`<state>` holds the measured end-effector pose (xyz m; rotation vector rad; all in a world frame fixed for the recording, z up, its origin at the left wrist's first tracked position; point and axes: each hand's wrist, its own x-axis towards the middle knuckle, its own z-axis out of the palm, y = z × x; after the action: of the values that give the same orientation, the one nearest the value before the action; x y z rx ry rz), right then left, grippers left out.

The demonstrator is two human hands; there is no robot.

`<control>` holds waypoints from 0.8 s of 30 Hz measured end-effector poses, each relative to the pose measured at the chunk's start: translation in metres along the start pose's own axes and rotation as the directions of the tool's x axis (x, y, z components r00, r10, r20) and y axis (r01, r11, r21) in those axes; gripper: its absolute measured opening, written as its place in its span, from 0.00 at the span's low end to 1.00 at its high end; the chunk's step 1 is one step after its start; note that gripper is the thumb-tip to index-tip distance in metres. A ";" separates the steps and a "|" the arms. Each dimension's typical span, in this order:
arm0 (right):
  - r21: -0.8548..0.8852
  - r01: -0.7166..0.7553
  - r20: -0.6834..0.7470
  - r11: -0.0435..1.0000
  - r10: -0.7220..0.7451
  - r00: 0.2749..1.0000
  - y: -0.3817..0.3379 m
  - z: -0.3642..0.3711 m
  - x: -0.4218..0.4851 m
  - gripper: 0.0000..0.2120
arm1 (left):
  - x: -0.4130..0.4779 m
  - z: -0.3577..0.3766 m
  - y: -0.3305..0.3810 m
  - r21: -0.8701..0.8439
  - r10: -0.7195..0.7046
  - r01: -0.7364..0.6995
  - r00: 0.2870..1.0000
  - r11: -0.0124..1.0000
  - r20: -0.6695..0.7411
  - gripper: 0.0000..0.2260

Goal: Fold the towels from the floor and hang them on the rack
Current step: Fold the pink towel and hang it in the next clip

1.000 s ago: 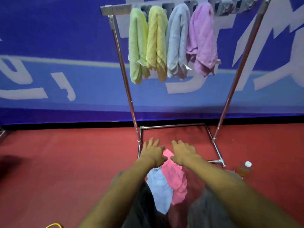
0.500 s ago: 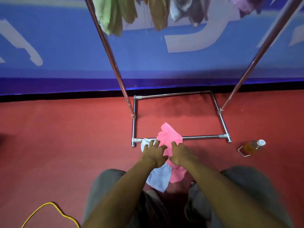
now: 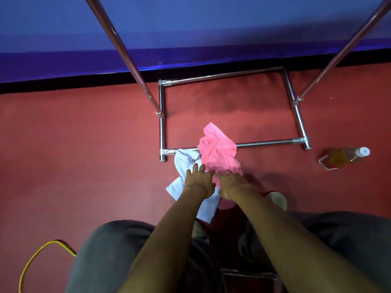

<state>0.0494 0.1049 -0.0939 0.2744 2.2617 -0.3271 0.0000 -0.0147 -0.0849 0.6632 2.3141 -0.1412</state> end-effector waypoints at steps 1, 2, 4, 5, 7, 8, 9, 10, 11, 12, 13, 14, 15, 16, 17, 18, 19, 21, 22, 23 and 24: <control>0.011 -0.009 0.043 1.000 0.009 0.999 0.004 0.008 0.009 0.34 | 0.004 0.005 0.000 -0.005 -0.007 0.007 1.000 1.000 0.013 0.25; 0.025 -0.026 0.093 0.999 0.024 0.995 0.008 0.016 0.015 0.36 | 0.009 0.011 -0.001 -0.013 -0.011 0.011 0.999 1.000 0.030 0.25; 0.029 -0.074 0.140 0.997 0.069 0.988 0.013 0.031 0.021 0.38 | 0.013 0.019 -0.001 -0.029 -0.013 0.014 0.998 0.999 0.058 0.25; 0.036 -0.110 0.147 0.993 0.104 0.984 0.016 0.039 0.026 0.37 | 0.016 0.023 -0.001 -0.040 -0.012 0.015 0.997 0.999 0.073 0.25; 0.071 -0.194 0.161 0.978 0.180 0.970 0.012 0.055 0.039 0.34 | 0.021 0.031 -0.002 -0.065 -0.016 0.022 0.995 0.998 0.097 0.25; 0.121 -0.219 0.172 0.968 0.197 0.965 0.010 0.064 0.046 0.34 | 0.023 0.035 -0.004 -0.076 -0.025 0.033 0.994 0.997 0.105 0.24; 0.171 -0.228 0.197 0.958 0.194 0.961 0.007 0.077 0.058 0.35 | 0.023 0.040 -0.006 -0.088 -0.035 0.045 0.993 0.995 0.115 0.24; 0.213 -0.250 0.221 0.945 0.203 0.954 0.002 0.084 0.065 0.36 | 0.023 0.044 -0.008 -0.100 -0.043 0.056 0.991 0.993 0.125 0.24; 0.296 -0.292 0.217 0.909 0.234 0.948 0.002 0.097 0.077 0.38 | 0.023 0.046 -0.009 -0.111 -0.050 0.064 0.990 0.992 0.129 0.24; 0.373 -0.348 0.187 0.860 0.297 0.936 0.003 0.109 0.090 0.39 | 0.024 0.046 -0.010 -0.125 -0.057 0.073 0.990 0.989 0.132 0.24; 0.435 -0.392 0.177 0.811 0.350 0.920 0.001 0.109 0.093 0.39 | 0.025 0.046 -0.010 -0.147 -0.061 0.081 0.989 0.986 0.135 0.23; 0.478 -0.391 0.185 0.787 0.345 0.920 -0.002 0.099 0.088 0.38 | 0.026 0.045 -0.009 -0.174 -0.067 0.091 0.988 0.980 0.138 0.23; 0.539 -0.355 0.188 0.764 0.302 0.935 -0.003 0.084 0.082 0.34 | 0.027 0.044 -0.008 -0.206 -0.074 0.103 0.987 0.973 0.144 0.23; 0.555 -0.329 0.209 0.764 0.255 0.944 -0.001 0.075 0.081 0.27 | 0.028 0.042 -0.007 -0.237 -0.082 0.116 0.986 0.965 0.148 0.23; 0.586 -0.307 0.205 0.750 0.229 0.952 0.002 0.070 0.082 0.22 | 0.028 0.041 -0.006 -0.264 -0.087 0.126 0.984 0.956 0.155 0.23; 0.648 -0.300 0.203 0.700 0.221 0.954 0.004 0.063 0.081 0.18 | 0.029 0.041 -0.006 -0.278 -0.086 0.128 0.983 0.952 0.159 0.23; 0.669 -0.303 0.197 0.678 0.232 0.953 0.007 0.059 0.082 0.17 | 0.030 0.040 -0.005 -0.278 -0.082 0.125 0.984 0.952 0.161 0.23; 0.718 -0.299 0.168 0.629 0.260 0.951 0.011 0.052 0.076 0.16 | 0.030 0.040 -0.004 -0.272 -0.070 0.113 0.984 0.956 0.162 0.24; 0.738 -0.294 0.154 0.607 0.273 0.950 0.012 0.051 0.074 0.15 | 0.030 0.040 -0.003 -0.275 -0.070 0.113 0.984 0.955 0.162 0.24; 0.773 -0.300 0.145 0.559 0.305 0.941 0.010 0.050 0.071 0.13 | 0.030 0.039 -0.002 -0.280 -0.072 0.116 0.984 0.953 0.160 0.24; 0.809 -0.293 0.124 0.510 0.339 0.933 0.007 0.050 0.069 0.11 | 0.031 0.039 -0.002 -0.291 -0.074 0.116 0.986 0.950 0.150 0.24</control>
<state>0.0415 0.1014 -0.1791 1.1878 1.8801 -1.1880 0.0044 -0.0142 -0.1344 0.3758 2.1740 0.1155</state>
